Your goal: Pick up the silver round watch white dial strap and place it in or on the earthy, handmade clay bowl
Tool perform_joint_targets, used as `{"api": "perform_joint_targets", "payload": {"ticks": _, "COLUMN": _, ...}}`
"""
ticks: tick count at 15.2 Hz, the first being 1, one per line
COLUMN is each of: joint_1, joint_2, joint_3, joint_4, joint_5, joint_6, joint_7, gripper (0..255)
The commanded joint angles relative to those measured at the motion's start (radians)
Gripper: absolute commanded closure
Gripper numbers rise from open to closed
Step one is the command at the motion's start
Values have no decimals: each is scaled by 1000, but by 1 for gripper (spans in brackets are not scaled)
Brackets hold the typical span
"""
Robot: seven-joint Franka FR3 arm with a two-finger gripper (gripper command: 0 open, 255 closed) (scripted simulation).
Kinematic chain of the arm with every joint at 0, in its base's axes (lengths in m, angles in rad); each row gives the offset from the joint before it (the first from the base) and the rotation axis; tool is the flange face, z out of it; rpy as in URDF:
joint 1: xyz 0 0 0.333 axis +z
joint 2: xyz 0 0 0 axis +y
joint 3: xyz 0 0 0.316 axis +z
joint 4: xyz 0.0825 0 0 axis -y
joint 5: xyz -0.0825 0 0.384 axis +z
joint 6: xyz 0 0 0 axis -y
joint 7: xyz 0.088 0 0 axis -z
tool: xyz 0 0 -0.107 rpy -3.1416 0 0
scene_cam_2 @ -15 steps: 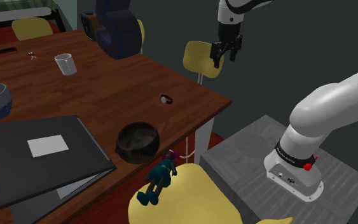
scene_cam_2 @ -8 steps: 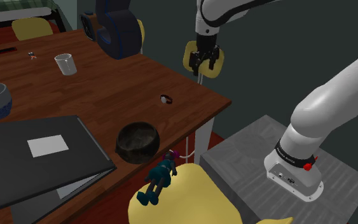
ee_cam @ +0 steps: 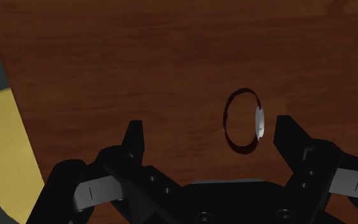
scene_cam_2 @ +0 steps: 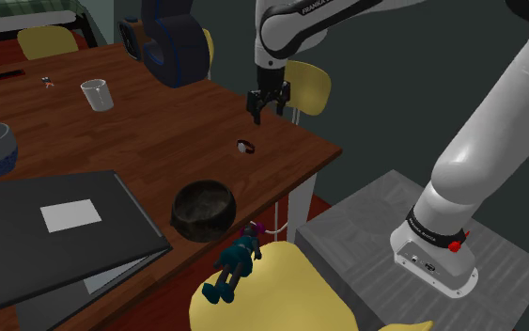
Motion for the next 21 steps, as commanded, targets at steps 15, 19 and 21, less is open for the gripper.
{"api": "perform_joint_targets", "payload": {"ticks": 15, "joint_1": 54, "joint_2": 293, "joint_3": 44, "joint_4": 147, "joint_5": -32, "joint_6": 159, "joint_7": 62, "gripper": 0}}
{"api": "perform_joint_targets", "payload": {"ticks": 19, "joint_1": 54, "joint_2": 293, "joint_3": 44, "joint_4": 147, "joint_5": -32, "joint_6": 159, "joint_7": 62, "gripper": 0}}
{"api": "perform_joint_targets", "payload": {"ticks": 21, "joint_1": 54, "joint_2": 293, "joint_3": 44, "joint_4": 147, "joint_5": -32, "joint_6": 159, "joint_7": 62, "gripper": 0}}
